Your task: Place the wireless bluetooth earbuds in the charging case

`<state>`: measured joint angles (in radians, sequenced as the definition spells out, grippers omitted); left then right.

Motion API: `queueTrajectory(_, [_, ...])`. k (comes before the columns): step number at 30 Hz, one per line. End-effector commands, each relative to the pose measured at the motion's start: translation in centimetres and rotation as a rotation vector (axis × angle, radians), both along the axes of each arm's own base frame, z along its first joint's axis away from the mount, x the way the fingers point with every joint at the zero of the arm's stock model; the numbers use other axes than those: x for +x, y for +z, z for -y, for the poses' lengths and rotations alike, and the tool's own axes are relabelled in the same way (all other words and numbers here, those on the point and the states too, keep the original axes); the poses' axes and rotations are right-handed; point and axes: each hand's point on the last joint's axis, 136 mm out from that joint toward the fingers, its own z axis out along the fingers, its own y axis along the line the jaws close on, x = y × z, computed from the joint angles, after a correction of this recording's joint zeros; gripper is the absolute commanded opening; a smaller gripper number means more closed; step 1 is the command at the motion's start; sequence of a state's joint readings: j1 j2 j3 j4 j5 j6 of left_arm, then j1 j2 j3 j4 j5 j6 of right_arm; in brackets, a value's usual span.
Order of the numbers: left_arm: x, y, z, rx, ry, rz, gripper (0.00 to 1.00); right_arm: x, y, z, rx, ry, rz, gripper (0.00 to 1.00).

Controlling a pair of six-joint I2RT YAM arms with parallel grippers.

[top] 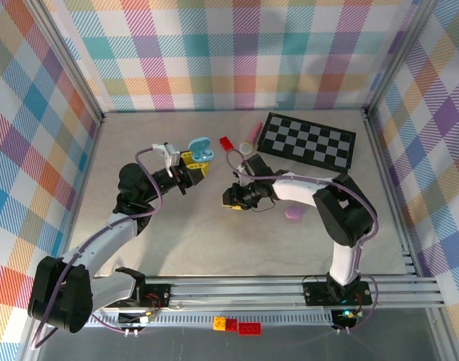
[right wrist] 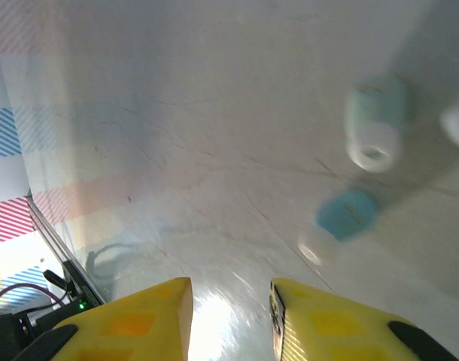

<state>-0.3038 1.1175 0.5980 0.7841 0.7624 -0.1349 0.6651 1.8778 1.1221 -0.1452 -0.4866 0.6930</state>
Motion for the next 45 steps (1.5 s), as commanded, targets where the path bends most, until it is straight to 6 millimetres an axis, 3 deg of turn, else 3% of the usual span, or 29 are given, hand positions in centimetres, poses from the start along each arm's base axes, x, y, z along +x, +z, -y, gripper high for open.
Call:
queueTrajectory(1, [-0.8,1.5,-0.3,-0.005,-0.007,0.047,0.31,0.9,0.0,-1.4,0.033,0.002,0.001,0.31])
queueTrajectory(9, [-0.9,1.4,-0.3,0.006,-0.005,0.044,0.31,1.0,-2.6,-0.1,-0.064,-0.022,-0.012,0.3])
queueTrajectory(20, [-0.7,1.4,-0.2,0.01,-0.013,0.038,0.31,1.2,-0.8,3.2,-0.185,-0.064,0.092,0.29])
queueTrajectory(24, [-0.6,1.4,-0.2,0.01,-0.007,0.039,0.32,1.3,0.8,3.1,-0.165,-0.042,0.139,0.31])
queueTrajectory(28, [0.0,1.0,-0.8,0.001,0.036,0.041,0.32,1.6,1.2,3.8,-0.211,-0.051,0.163,0.31])
queueTrajectory(33, [1.2,0.8,-2.2,-0.044,0.078,0.021,0.32,2.3,0.5,3.6,-0.244,-0.033,0.166,0.33])
queueTrajectory(39, [1.1,1.0,-2.3,-0.043,0.073,0.019,0.32,3.2,-0.9,2.4,-0.238,-0.037,0.088,0.4])
queueTrajectory(45, [1.0,0.8,-2.3,-0.037,0.07,0.01,0.32,3.8,-2.0,2.6,-0.297,-0.049,0.058,0.45])
